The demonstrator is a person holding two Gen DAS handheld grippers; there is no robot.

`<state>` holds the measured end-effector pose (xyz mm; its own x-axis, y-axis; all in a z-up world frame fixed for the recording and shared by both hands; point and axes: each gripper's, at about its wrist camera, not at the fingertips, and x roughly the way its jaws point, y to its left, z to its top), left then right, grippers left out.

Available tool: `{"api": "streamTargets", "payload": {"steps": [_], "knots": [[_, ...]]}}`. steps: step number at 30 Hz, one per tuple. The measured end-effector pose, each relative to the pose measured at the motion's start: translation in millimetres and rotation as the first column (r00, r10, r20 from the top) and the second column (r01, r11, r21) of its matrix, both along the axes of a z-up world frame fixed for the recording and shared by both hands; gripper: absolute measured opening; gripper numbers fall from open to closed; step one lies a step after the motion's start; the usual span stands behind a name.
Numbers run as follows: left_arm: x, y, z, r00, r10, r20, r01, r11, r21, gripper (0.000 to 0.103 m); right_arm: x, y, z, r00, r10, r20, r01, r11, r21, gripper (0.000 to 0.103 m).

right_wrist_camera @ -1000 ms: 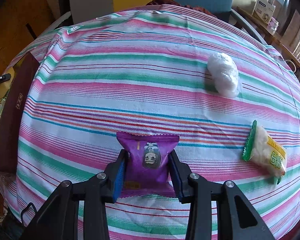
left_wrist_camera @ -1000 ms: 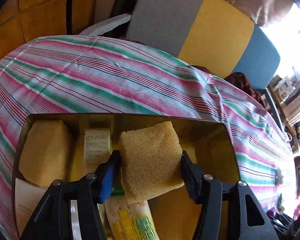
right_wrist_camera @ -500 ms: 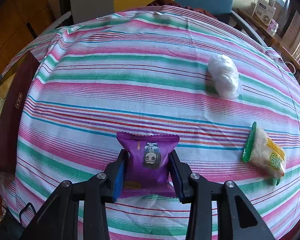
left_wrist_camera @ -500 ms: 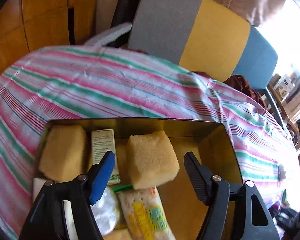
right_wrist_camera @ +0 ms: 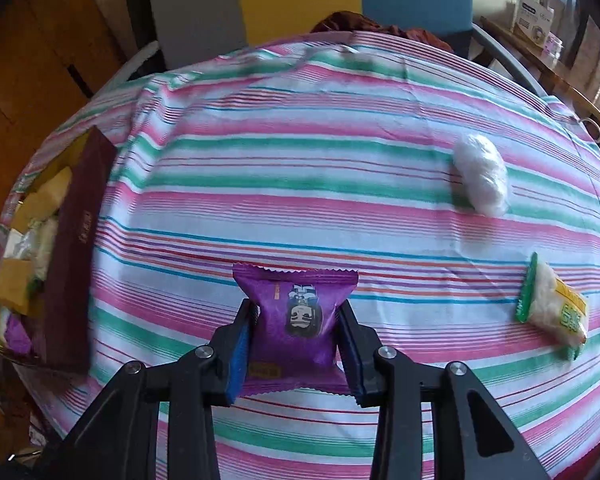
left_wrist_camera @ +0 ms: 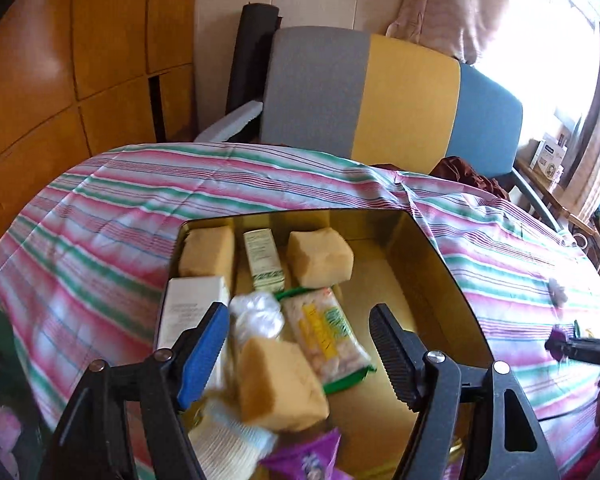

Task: Organize objects
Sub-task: 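Carry the yellow sponge into the gold tray and open the left gripper, then carry the purple packet into the gold tray and open the right gripper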

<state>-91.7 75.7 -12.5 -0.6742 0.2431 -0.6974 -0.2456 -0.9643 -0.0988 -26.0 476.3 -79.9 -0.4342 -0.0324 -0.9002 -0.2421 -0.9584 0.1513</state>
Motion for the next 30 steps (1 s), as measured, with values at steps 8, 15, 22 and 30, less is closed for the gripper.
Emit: {"api": "streamTargets", "payload": {"steps": [8,15,22,30], "knots": [[13.3,-26.3,-1.9,0.999,0.034,-0.005,-0.034,0.999,0.008,0.074,-49.9,-119.3,46.0,0.964,0.246,-0.098,-0.253,0.965,-0.066,0.039],[19.2,-57.4,-5.6,0.997,0.081,0.017,-0.082,0.995,0.051,0.077,-123.4,-201.1,35.3,0.934,0.357,-0.033,-0.358,0.932,-0.057,0.039],[19.5,-81.3,-10.6,0.991,0.132,0.038,-0.135,0.988,0.074,0.077,-186.1,-235.7,3.0,0.950,0.305,0.060,-0.307,0.951,0.026,0.040],[16.9,-88.9,-14.5,0.989,0.138,0.048,-0.142,0.985,0.096,0.077,-180.2,-219.1,12.0,0.969,0.247,-0.018,-0.247,0.969,-0.007,0.047]]}}
